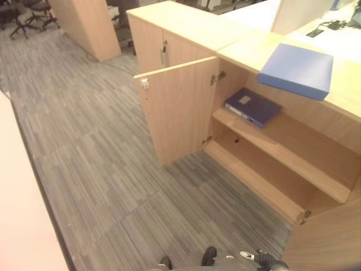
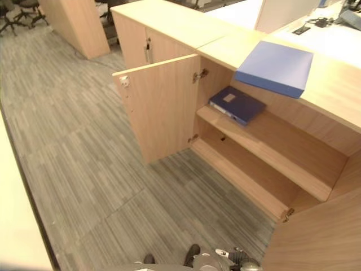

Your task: Put the empty folder in the office cabinet

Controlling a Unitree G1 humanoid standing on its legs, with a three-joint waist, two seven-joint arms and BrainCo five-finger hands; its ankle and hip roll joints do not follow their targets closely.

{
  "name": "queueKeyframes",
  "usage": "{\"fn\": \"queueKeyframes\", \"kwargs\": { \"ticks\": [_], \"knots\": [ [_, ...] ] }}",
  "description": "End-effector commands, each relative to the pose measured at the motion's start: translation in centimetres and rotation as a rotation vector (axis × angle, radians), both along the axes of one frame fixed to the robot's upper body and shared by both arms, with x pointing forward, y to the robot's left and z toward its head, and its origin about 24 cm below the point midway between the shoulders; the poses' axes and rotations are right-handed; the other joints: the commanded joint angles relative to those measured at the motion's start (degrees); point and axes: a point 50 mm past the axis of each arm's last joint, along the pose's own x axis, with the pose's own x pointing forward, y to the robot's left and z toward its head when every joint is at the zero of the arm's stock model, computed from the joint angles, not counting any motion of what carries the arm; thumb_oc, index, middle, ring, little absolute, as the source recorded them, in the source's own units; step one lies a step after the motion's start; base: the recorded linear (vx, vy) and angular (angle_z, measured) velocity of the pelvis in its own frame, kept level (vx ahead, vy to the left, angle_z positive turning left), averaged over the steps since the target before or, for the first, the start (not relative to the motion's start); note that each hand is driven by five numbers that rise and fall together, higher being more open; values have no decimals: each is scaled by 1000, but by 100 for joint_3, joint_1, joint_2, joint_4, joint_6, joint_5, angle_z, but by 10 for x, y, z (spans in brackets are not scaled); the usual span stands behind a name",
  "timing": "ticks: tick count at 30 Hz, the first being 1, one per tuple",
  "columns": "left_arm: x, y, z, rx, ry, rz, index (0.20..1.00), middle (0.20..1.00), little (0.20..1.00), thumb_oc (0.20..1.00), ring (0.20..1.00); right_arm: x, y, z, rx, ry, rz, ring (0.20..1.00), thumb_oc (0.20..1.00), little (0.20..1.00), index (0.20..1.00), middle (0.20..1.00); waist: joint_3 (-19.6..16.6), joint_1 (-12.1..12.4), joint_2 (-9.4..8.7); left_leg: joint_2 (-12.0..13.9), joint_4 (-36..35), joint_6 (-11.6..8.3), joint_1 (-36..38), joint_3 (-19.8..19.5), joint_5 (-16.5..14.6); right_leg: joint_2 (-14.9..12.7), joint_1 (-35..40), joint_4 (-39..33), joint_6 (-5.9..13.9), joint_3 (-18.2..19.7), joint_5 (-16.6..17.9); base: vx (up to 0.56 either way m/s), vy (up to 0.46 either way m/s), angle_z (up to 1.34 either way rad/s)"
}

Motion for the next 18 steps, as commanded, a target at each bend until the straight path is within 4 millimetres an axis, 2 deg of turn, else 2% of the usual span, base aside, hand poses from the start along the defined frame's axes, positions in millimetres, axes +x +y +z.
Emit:
{"fn": "queueKeyframes", "kwargs": {
  "ticks": [1,2,3,4,6,7,8,9,10,12,13,14,15,16,17,18],
  "knots": [
    [28,-3,2,9,-61,-67,1000,1000,1000,1000,1000,20,0,4,-12,-56,-18,1000,1000,1000,1000,1000,227,-49,-280,145,2270,-80,178,474,-673,358,474,-1147,187,81,908,263,-281,-34],
    [28,-3,2,9,-61,-67,1000,1000,1000,1000,1000,20,0,4,-12,-56,-18,1000,1000,1000,1000,1000,225,-49,-277,151,2282,-81,171,473,-679,362,472,-1149,186,80,908,329,-398,-73],
    [42,-2,5,24,-112,-96,1000,1000,1000,1000,1000,22,-2,5,-21,-58,-1,1000,1000,1000,1000,1000,372,35,-361,395,3799,-136,-352,364,-126,486,738,-1242,-17,264,785,208,-269,-111],
    [47,-3,6,28,-130,-100,1000,1000,1000,1000,1000,23,-2,5,-23,-55,9,1000,1000,1000,1000,1000,419,60,-383,559,4273,-152,-628,309,-30,552,850,-1305,-98,352,716,274,-308,-131],
    [52,-5,7,22,-153,-105,1000,1000,1000,1000,1000,23,-3,6,-33,-47,29,1000,1000,1000,1000,1000,475,123,-456,754,4430,-20,-1050,335,-23,577,1058,-1459,-154,529,625,170,-101,-89],
    [54,-6,7,22,-161,-99,1000,1000,1000,1000,1000,24,-4,6,-38,-50,37,1000,1000,1000,1000,1000,510,181,-496,723,4258,79,-1291,260,-112,544,1151,-1513,-142,650,617,108,-18,-63],
    [53,-6,7,22,-161,-99,1000,1000,1000,1000,1000,24,-4,6,-37,-50,36,1000,1000,1000,1000,1000,511,187,-494,724,4260,86,-1286,267,-123,545,1155,-1518,-138,656,619,168,61,-54],
    [54,-6,7,19,-167,-96,1000,1000,1000,1000,1000,26,-4,7,-44,-52,53,1000,1000,1000,1000,1000,554,296,-542,575,3640,190,-1563,12,-206,473,1246,-1527,-53,906,633,115,62,-57],
    [53,-6,7,19,-167,-96,1000,1000,1000,1000,1000,26,-4,7,-44,-51,53,1000,1000,1000,1000,1000,561,306,-553,558,3605,197,-1532,31,-196,457,1255,-1527,-46,916,634,227,137,-59],
    [55,-7,7,16,-172,-107,1000,1000,1000,1000,1000,28,-6,8,-56,-56,73,1000,1000,1000,1000,1000,568,436,-549,330,2259,135,-1739,-577,17,388,1340,-1546,54,1254,579,167,145,-69],
    [57,-8,8,15,-175,-117,1000,1000,1000,1000,1000,29,-6,8,-57,-59,79,1000,1000,1000,1000,1000,565,468,-536,233,1711,106,-1800,-787,414,364,1308,-1550,45,1320,617,135,134,-76],
    [59,-9,8,14,-178,-138,1000,1000,1000,1000,1000,30,-7,9,-63,-60,85,1000,1000,1000,1000,1000,559,495,-457,153,1264,14,-1831,-1100,677,410,1342,-1553,63,1443,586,143,128,-74],
    [62,-10,8,13,-181,-155,1000,1000,1000,1000,1000,31,-8,9,-68,-62,89,1000,1000,1000,1000,1000,565,521,-399,92,1018,-41,-1835,-1348,800,444,1380,-1551,67,1562,571,133,91,-75],
    [62,-10,8,13,-181,-155,1000,1000,1000,1000,1000,31,-8,9,-68,-62,89,1000,1000,1000,1000,1000,563,520,-399,92,1017,-41,-1836,-1349,801,444,1378,-1551,67,1561,571,153,136,-74],
    [67,-13,9,8,-192,-186,1000,1000,1000,1000,1000,32,-9,10,-73,-67,88,1000,1000,1000,1000,1000,579,507,-287,-42,848,-112,-1836,-1712,830,467,1418,-1534,79,1807,534,136,152,-75],
    [67,-15,8,1,-194,-189,1000,1000,1000,1000,1000,32,-11,10,-72,-70,78,1000,1000,1000,1000,1000,544,489,-226,-54,694,-128,-1718,-1815,757,476,1416,-1542,111,1931,504,209,239,-92]
  ]
}}
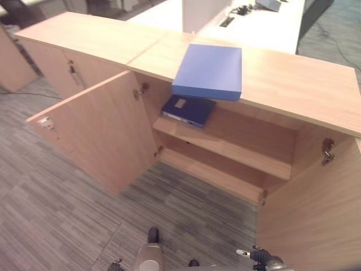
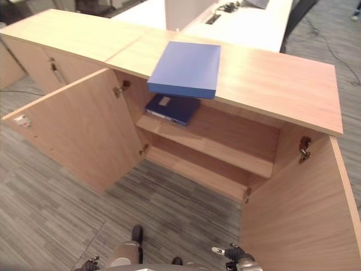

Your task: Put the empty folder in the office cabinet

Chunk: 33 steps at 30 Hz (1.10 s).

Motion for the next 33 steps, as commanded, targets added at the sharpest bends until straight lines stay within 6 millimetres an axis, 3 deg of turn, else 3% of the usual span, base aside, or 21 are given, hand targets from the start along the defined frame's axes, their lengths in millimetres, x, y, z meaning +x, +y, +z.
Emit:
{"fn": "queueKeyframes", "kwargs": {
  "ticks": [1,6,11,12,17,25,28,29,30,33],
  "knots": [
    [16,-18,-1,-35,-37,-94,1000,1000,1000,1000,1000,-7,-23,5,-59,-6,-40,1000,1000,1000,1000,1000,-88,79,377,-28,140,191,175,-197,388,-225,-39,-301,1004,-284,274,167,222,-89],
    [26,-33,1,-143,-100,-67,1000,1000,1000,1000,1000,-23,-32,3,-46,28,-147,1000,1000,1000,1000,1000,-281,-175,650,-120,-510,238,878,103,295,-545,-91,-270,1147,44,299,170,318,-82],
    [37,-35,6,-209,-182,13,1000,1000,1000,1000,1000,-27,-32,2,-31,31,-185,1000,1000,1000,1000,1000,-325,-267,752,-259,-796,336,1143,232,272,-690,-130,-236,1235,156,295,67,162,-38],
    [52,-37,14,-253,-278,53,1000,1000,1000,1000,1000,-27,-31,2,-20,23,-204,1000,1000,1000,1000,1000,-341,-312,796,-351,-817,402,1182,278,179,-780,-171,-232,1304,190,316,29,125,-12],
    [80,-38,40,-305,-477,33,1000,1000,1000,1000,1000,-20,-27,2,-11,1,-198,1000,1000,1000,1000,1000,-379,-314,875,-547,-817,547,1270,365,-30,-1004,-178,-290,1484,255,390,56,187,-11],
    [99,-35,74,-334,-673,37,1000,1000,1000,1000,1000,-11,-19,3,14,-36,-204,1000,1000,1000,1000,1000,-434,-209,894,-803,-817,731,1349,460,-219,-1392,-322,-69,1767,272,475,33,141,-12],
    [108,-34,93,-331,-760,-6,1000,1000,1000,1000,1000,-15,-18,2,23,-32,-221,1000,1000,1000,1000,1000,-412,-158,977,-950,-817,819,1423,396,-268,-1593,-587,569,1841,323,504,21,178,-8],
    [112,-32,103,-325,-806,-13,1000,1000,1000,1000,1000,-16,-18,1,29,-33,-238,1000,1000,1000,1000,1000,-380,-133,999,-1011,-817,855,1447,368,-270,-1675,-760,952,1827,378,637,-12,240,-4],
    [118,-26,120,-313,-898,20,1000,1000,1000,1000,1000,-14,-16,1,49,-49,-270,1000,1000,1000,1000,1000,-269,-75,1006,-1114,-817,913,1481,362,-280,-1824,-1091,1548,1700,379,1154,-33,194,-6],
    [123,-21,136,-293,-994,98,1000,1000,1000,1000,1000,-9,-4,0,84,-80,-303,1000,1000,1000,1000,1000,-210,48,978,-1027,-817,911,1489,515,-335,-1795,-1539,1932,1440,-155,992,-1,54,-26]
  ]
}}
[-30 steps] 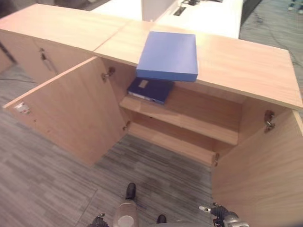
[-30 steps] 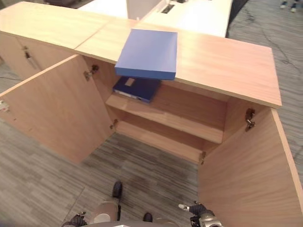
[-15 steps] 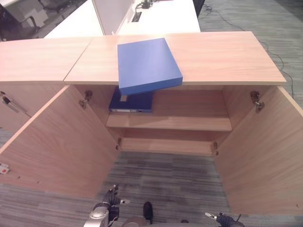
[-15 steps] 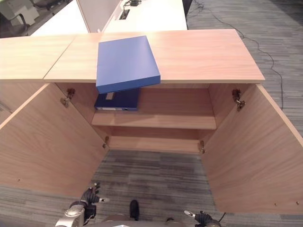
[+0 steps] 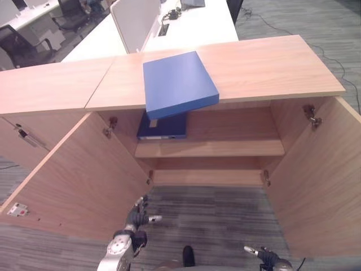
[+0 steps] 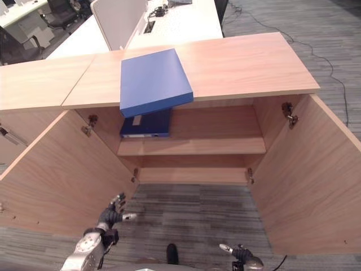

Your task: Put the empty folder in the office cabinet

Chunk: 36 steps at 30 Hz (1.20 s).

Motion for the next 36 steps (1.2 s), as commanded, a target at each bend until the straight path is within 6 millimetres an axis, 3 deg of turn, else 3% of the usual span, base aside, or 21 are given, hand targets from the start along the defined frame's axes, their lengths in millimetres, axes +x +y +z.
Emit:
{"fn": "queueKeyframes", "kwargs": {
  "ticks": [1,2,5,11,12,14,15,17,19,22,26,32,34,36],
  "knots": [
    [16,28,41,30,-215,162,1000,1000,1000,1000,1000,10,15,-1,56,-64,-78,1000,1000,1000,1000,1000,92,161,-277,-445,74,47,64,-418,-570,-767,-812,99,180,-705,1285,14,-92,-64],
    [20,29,49,31,-253,181,1000,1000,1000,1000,1000,16,18,1,67,-89,-88,1000,1000,1000,1000,1000,133,118,-310,-438,74,46,54,-451,-559,-430,-946,-68,140,-722,1217,4,-134,-54],
    [26,28,63,49,-320,194,1000,1000,1000,1000,1000,20,23,1,85,-111,-113,1000,1000,1000,1000,1000,305,29,-482,-495,74,52,134,-595,-524,188,-981,-679,164,-555,1199,46,-137,7],
    [29,28,69,49,-353,237,1000,1000,1000,1000,1000,11,25,-3,80,-82,-132,1000,1000,1000,1000,1000,238,45,-662,-422,94,-55,262,-662,-596,336,-548,-1233,40,-506,1227,129,-148,33],
    [29,25,70,27,-358,239,1000,1000,1000,1000,1000,4,24,-4,70,-63,-145,1000,1000,1000,1000,1000,254,40,-787,-299,672,-141,120,-623,-826,331,-303,-1375,10,-626,1215,218,-304,27],
    [31,22,72,13,-363,234,1000,1000,1000,1000,1000,3,20,-4,56,-62,-159,1000,1000,1000,1000,1000,322,50,-905,-188,1481,-264,-206,-436,-976,271,-99,-1455,-53,-778,1177,144,-285,51],
    [34,20,76,2,-381,234,1000,1000,1000,1000,1000,7,17,-2,45,-70,-170,1000,1000,1000,1000,1000,437,61,-987,-56,2604,-305,-810,-232,-811,208,10,-1450,-167,-920,1086,53,-224,62],
    [34,17,80,12,-400,233,1000,1000,1000,1000,1000,8,14,-1,32,-72,-175,1000,1000,1000,1000,1000,445,61,-984,183,3001,-273,-1202,1,-709,197,94,-1425,-238,-1026,929,83,-105,47],
    [33,19,83,32,-411,226,1000,1000,1000,1000,1000,3,14,-2,40,-58,-176,1000,1000,1000,1000,1000,349,110,-1007,259,2275,-243,-1123,94,-717,168,189,-1514,-181,-1038,881,172,13,19],
    [31,20,89,1,-439,240,1000,1000,1000,1000,1000,2,12,-2,46,-56,-161,1000,1000,1000,1000,1000,281,230,-1019,132,1579,-346,-1197,-136,-284,221,309,-1621,-161,-977,873,126,18,24],
    [27,27,107,11,-525,282,1000,1000,1000,1000,1000,-14,17,-7,59,-16,-180,1000,1000,1000,1000,1000,35,225,-976,50,562,-349,-523,-280,-166,330,460,-1839,-116,-998,897,130,44,-6],
    [23,43,137,172,-652,331,1000,1000,1000,1000,1000,-29,27,-13,87,36,-186,1000,1000,1000,1000,1000,-41,259,-1003,-3,82,-312,-50,-307,-176,361,629,-2075,-38,-982,979,81,45,1],
    [25,51,165,342,-773,349,1000,1000,1000,1000,1000,-29,31,-14,99,37,-195,1000,1000,1000,1000,1000,-104,258,-1032,-9,74,-317,31,-283,-282,347,659,-2083,11,-958,992,62,40,2],
    [27,51,173,391,-814,345,1000,1000,1000,1000,1000,-28,33,-14,103,32,-197,1000,1000,1000,1000,1000,-121,251,-1047,-13,74,-317,43,-272,-311,339,665,-2083,23,-939,992,36,21,-1]
  ]
}}
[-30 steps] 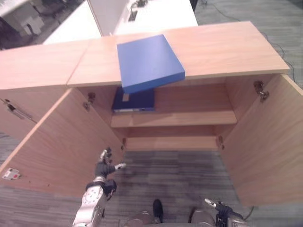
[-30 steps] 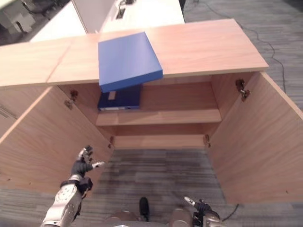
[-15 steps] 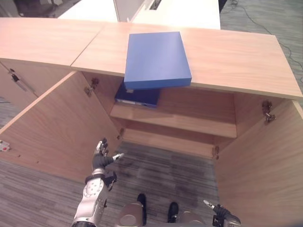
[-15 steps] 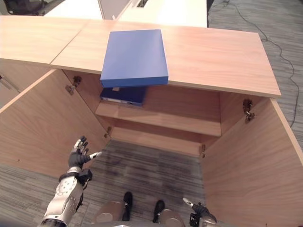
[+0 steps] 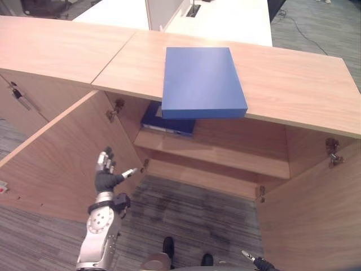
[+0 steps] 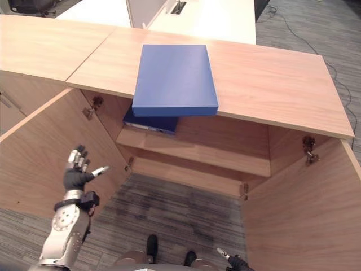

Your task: Put the empty folder in the office cabinet

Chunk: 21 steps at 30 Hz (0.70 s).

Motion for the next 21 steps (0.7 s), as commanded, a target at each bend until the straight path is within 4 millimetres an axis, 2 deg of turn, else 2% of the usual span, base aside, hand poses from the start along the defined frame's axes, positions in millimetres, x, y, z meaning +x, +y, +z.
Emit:
{"fn": "queueKeyframes", "kwargs": {
  "ticks": [1,2,3,4,5,6,9,11,13,16,17,18,21],
  "knots": [
    [0,-1,53,238,-247,28,1000,1000,1000,1000,1000,3,5,-1,6,-6,2,1000,1000,1000,1000,1000,-281,58,-156,-71,9,4,53,25,-412,-5,-150,-66,330,391,365,32,23,0],
    [3,-2,63,300,-285,30,1000,1000,1000,1000,1000,3,5,-1,4,-6,6,1000,1000,1000,1000,1000,-311,34,-156,-69,9,-1,78,40,-430,-5,-137,-66,338,403,359,33,23,1],
    [3,-2,63,302,-286,31,1000,1000,1000,1000,1000,3,5,-1,6,-7,6,1000,1000,1000,1000,1000,-302,42,-163,-69,9,-1,84,44,-433,-5,-133,-66,339,407,357,60,36,0],
    [12,-11,86,423,-378,9,1000,1000,1000,1000,1000,3,5,-1,-3,3,25,1000,1000,1000,1000,1000,-369,-18,-166,-69,9,-4,140,73,-476,-14,-101,-66,357,421,354,45,24,-2],
    [12,-12,86,425,-379,9,1000,1000,1000,1000,1000,3,6,-1,-2,2,24,1000,1000,1000,1000,1000,-358,-10,-171,-69,9,-4,143,73,-480,-15,-98,-66,358,421,352,80,45,-3],
    [17,-18,101,481,-440,-11,1000,1000,1000,1000,1000,2,5,-2,-8,14,40,1000,1000,1000,1000,1000,-403,-64,-163,-75,9,-3,188,106,-509,-26,-72,-66,374,432,352,56,34,-5],
    [20,-28,114,532,-501,-46,1000,1000,1000,1000,1000,3,5,-2,-14,20,53,1000,1000,1000,1000,1000,-435,-102,-148,-77,9,1,242,129,-551,-37,-51,-66,392,454,348,48,30,-20],
    [21,-41,130,646,-576,-88,1000,1000,1000,1000,1000,5,6,-2,-13,20,75,1000,1000,1000,1000,1000,-495,-175,-121,-79,9,11,290,152,-606,-58,-52,-66,418,491,363,53,38,-15],
    [22,-46,133,675,-594,-105,1000,1000,1000,1000,1000,4,7,-2,-12,23,82,1000,1000,1000,1000,1000,-509,-181,-120,-78,9,13,302,159,-621,-62,-50,-66,426,502,363,21,19,-8],
    [26,-70,145,752,-673,-203,1000,1000,1000,1000,1000,-3,7,-3,-17,58,122,1000,1000,1000,1000,1000,-579,-285,-106,-81,9,18,353,206,-670,-71,-36,-66,461,527,367,27,17,-11],
    [27,-71,145,753,-675,-205,1000,1000,1000,1000,1000,-3,7,-3,-16,58,119,1000,1000,1000,1000,1000,-575,-270,-108,-81,9,18,354,207,-672,-71,-36,-66,462,528,366,22,17,-4],
    [32,-82,145,770,-682,-258,1000,1000,1000,1000,1000,-7,6,-4,-23,72,123,1000,1000,1000,1000,1000,-605,-340,-94,-86,9,25,378,225,-687,-75,-26,-66,474,538,366,18,19,-5],
    [42,-99,144,807,-684,-320,1000,1000,1000,1000,1000,-9,4,-4,-32,80,121,1000,1000,1000,1000,1000,-631,-406,-78,-89,9,33,401,249,-706,-79,-25,-66,489,555,369,11,13,-3]
  ]
}}
